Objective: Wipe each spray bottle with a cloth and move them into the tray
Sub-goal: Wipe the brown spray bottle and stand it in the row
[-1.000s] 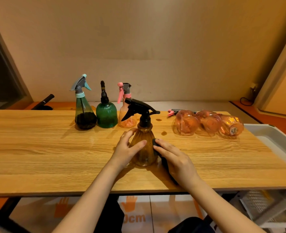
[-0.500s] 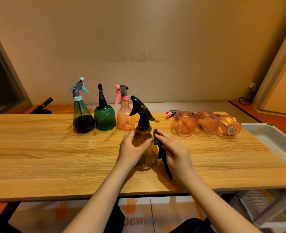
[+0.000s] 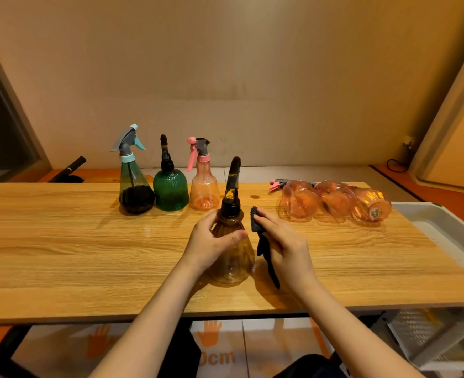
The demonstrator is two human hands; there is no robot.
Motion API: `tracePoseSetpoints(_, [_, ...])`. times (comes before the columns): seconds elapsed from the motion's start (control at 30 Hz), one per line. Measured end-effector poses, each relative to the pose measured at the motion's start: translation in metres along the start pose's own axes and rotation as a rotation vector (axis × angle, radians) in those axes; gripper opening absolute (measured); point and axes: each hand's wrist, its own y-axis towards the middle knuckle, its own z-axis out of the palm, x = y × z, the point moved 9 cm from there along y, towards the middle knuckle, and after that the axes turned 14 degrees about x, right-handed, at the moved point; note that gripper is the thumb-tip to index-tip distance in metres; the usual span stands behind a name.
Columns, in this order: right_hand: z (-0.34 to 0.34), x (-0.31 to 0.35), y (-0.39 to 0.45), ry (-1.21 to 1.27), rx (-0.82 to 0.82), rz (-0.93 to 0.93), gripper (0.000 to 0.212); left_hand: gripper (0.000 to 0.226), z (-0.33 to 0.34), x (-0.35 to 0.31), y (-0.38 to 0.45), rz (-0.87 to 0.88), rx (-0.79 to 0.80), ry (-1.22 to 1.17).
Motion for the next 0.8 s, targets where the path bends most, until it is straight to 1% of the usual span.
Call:
tracePoseSetpoints(0.07, [0.002, -0.001, -0.001, -0.005, 0.0, 0.003, 0.043, 0.046, -0.004, 0.0, -0.002, 0.002, -0.025, 0.026])
tracePoseSetpoints(0.13, [0.001, -0.001, -0.002, -0.002, -0.001, 0.001, 0.044, 0.037, -0.008, -0.003, -0.005, 0.005, -0.03, 0.018])
tracePoseSetpoints(0.2, [-0.001, -0.002, -0.002, 0.002, -0.008, 0.007, 0.044, 0.028, -0.01, -0.006, -0.007, 0.014, -0.038, -0.037])
tracePoseSetpoints(0.27, [-0.002, -0.002, -0.002, 0.007, -0.016, 0.019, 0.048, 0.031, -0.01, -0.006, -0.009, 0.016, -0.052, -0.069])
tracePoseSetpoints(0.4, [-0.001, 0.001, 0.0, 0.002, -0.013, 0.003, 0.052, 0.025, -0.003, -0.001, -0.01, -0.052, -0.074, -0.002])
tracePoseSetpoints(0.5, [-0.015, 0.009, -0.001, -0.049, -0.094, -0.048, 0.046, 0.008, -0.005, -0.002, -0.008, -0.035, -0.1, -0.079])
tracePoseSetpoints(0.57, [-0.033, 0.02, 0.001, -0.121, -0.182, -0.104, 0.039, 0.011, -0.005, -0.002, -0.005, -0.034, -0.054, -0.153])
tracePoseSetpoints(0.63, [-0.047, 0.033, 0.013, -0.216, -0.222, -0.175, 0.034, 0.007, -0.003, -0.001, 0.0, -0.065, 0.01, -0.182])
tracePoseSetpoints(0.7, [-0.049, 0.046, 0.033, -0.323, -0.179, -0.248, 0.037, 0.006, 0.001, -0.003, 0.005, -0.072, 0.065, -0.141])
tracePoseSetpoints(0.8, [-0.033, 0.054, 0.065, -0.465, -0.007, -0.282, 0.052, 0.004, 0.005, -0.007, 0.01, -0.085, 0.114, -0.11])
